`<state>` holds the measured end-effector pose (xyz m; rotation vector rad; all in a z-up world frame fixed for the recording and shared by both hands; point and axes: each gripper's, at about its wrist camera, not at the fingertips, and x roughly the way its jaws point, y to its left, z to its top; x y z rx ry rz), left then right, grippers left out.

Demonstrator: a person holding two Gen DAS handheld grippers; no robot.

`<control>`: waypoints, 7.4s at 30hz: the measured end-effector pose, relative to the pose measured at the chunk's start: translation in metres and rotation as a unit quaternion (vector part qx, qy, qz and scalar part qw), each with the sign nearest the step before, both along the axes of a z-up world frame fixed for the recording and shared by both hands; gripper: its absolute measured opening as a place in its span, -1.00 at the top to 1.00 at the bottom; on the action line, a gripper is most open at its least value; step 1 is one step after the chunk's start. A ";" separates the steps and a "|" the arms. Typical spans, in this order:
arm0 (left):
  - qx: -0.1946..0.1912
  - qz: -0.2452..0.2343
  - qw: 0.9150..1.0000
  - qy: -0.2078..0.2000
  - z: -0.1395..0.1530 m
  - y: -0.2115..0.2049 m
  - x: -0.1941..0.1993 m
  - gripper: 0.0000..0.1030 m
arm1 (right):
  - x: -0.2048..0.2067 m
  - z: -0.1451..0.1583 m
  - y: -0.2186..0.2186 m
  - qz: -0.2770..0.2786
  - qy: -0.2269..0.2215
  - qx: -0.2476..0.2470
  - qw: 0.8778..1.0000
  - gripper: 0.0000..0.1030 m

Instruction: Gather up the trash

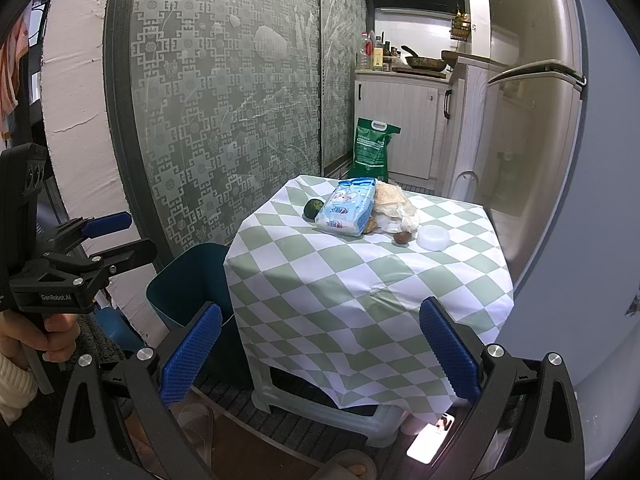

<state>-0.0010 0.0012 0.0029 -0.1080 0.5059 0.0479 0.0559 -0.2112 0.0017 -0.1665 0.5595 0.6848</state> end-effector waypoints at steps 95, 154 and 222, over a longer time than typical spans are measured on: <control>-0.085 -0.066 0.989 0.100 -0.034 -0.053 0.214 -0.43 | 0.166 -0.032 -0.020 0.043 0.083 -0.073 0.993 -0.46; -0.061 0.021 0.996 0.061 -0.031 0.105 0.092 -0.06 | 0.132 0.033 0.103 0.026 0.043 -0.047 0.998 0.60; -0.078 0.060 0.995 0.004 -0.015 0.198 0.012 0.32 | 0.084 -0.169 0.337 0.170 0.202 -0.235 0.935 0.24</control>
